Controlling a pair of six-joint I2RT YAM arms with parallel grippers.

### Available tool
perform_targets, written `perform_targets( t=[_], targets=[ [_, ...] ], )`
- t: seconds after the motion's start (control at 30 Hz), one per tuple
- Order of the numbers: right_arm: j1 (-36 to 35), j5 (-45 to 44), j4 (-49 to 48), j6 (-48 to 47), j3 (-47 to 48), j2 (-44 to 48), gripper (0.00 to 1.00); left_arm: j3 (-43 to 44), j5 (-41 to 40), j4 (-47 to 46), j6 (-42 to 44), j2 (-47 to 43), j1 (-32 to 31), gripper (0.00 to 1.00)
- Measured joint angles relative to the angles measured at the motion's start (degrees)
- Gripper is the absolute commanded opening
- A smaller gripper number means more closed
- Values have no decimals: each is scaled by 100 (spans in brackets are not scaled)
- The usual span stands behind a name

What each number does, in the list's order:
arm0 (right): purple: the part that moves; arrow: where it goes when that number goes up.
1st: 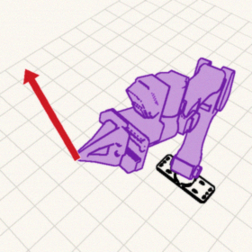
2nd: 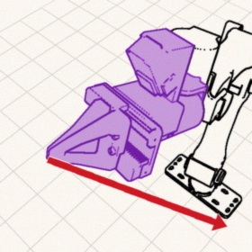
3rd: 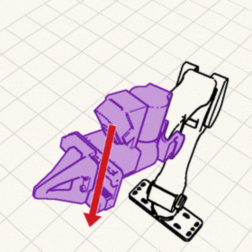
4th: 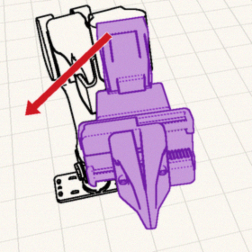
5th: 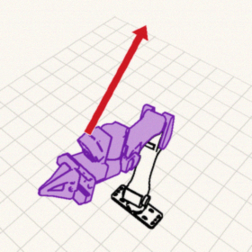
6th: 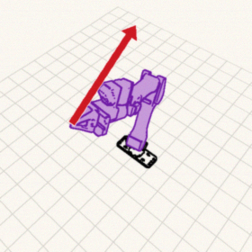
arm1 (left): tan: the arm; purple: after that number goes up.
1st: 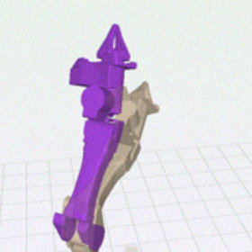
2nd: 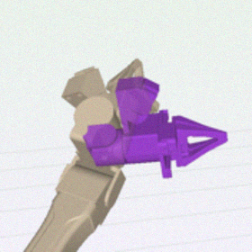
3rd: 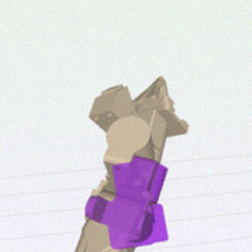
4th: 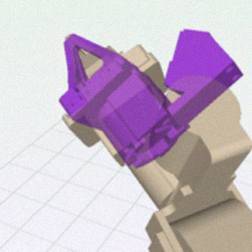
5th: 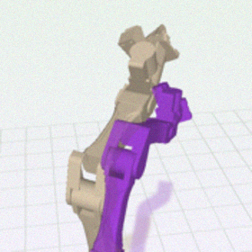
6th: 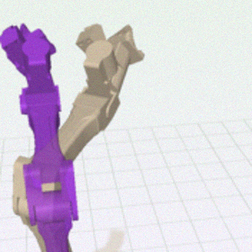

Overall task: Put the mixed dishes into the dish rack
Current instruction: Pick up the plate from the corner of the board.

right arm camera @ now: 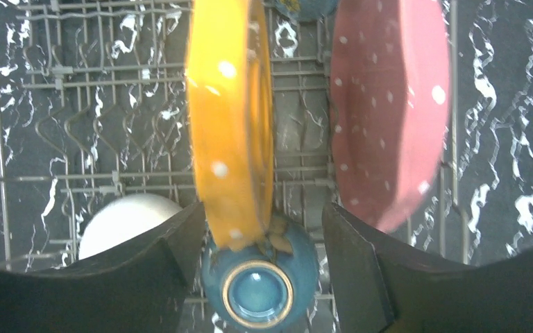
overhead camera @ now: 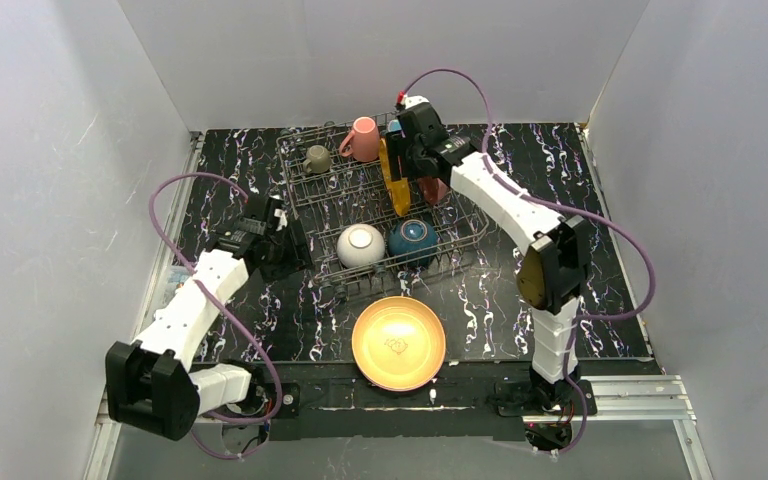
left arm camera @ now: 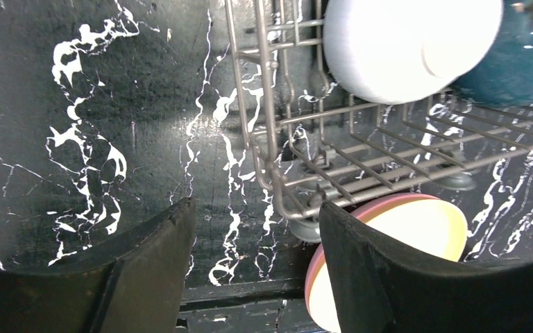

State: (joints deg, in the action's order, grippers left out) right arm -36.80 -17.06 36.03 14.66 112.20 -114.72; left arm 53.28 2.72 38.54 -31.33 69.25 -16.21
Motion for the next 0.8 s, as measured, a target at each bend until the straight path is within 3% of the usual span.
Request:
perform_targets(
  t=[0.43, 0.8],
  targets=[
    [-28, 525, -48, 273, -1679, 2258, 71, 273, 439, 695, 319, -1088, -79, 65],
    [-474, 962, 122, 748, -3982, 3960, 66, -549, 479, 973, -555, -2118, -1725, 65]
  ],
)
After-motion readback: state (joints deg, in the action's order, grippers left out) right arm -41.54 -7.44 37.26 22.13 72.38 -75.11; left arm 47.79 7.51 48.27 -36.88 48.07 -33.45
